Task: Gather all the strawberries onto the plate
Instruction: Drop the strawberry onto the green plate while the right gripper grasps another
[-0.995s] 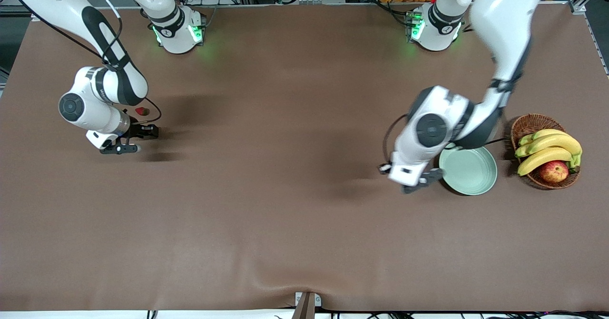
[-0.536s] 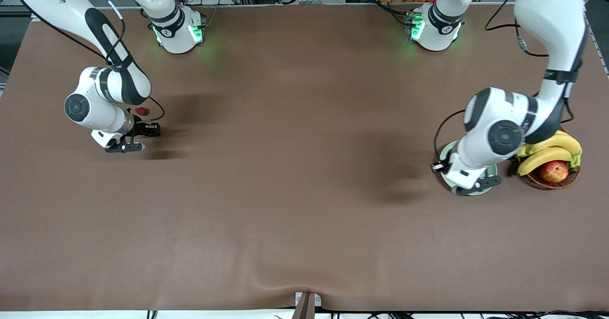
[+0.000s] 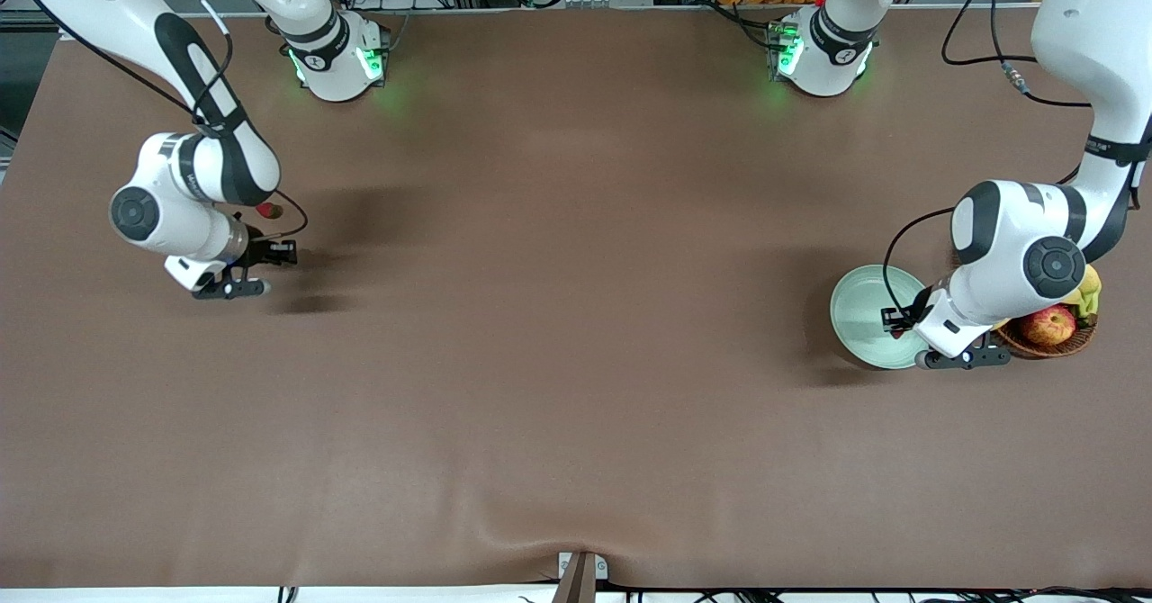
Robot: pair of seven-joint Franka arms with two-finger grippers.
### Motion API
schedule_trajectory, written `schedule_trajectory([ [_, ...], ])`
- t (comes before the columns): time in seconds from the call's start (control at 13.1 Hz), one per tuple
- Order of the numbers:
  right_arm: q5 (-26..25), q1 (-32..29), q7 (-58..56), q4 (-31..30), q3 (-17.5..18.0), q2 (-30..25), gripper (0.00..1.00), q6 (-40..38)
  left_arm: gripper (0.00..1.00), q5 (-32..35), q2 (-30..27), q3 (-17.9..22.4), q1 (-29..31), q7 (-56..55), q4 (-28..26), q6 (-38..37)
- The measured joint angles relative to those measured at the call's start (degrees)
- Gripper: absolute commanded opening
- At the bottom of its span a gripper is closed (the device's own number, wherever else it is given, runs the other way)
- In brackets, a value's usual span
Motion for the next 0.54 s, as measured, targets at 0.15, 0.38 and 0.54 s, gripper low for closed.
schedule_trajectory([
  [0.15,3.6,2.3,1.4,6.7,0.1,0.2,0.0,-5.5,0.73,2.4,1.4,-0.1,0.0,0.3,0.0,1.2],
  [0.38,7.8,5.6,5.5,16.7,0.2,3.8,0.0,-8.9,1.0,4.1,1.3,-0.1,0.5,1.1,0.7,2.4],
  [0.54,12.8,8.1,9.2,23.6,0.2,8.5,0.0,-9.1,1.0,4.1,-0.9,-0.2,1.3,3.0,1.7,2.3],
])
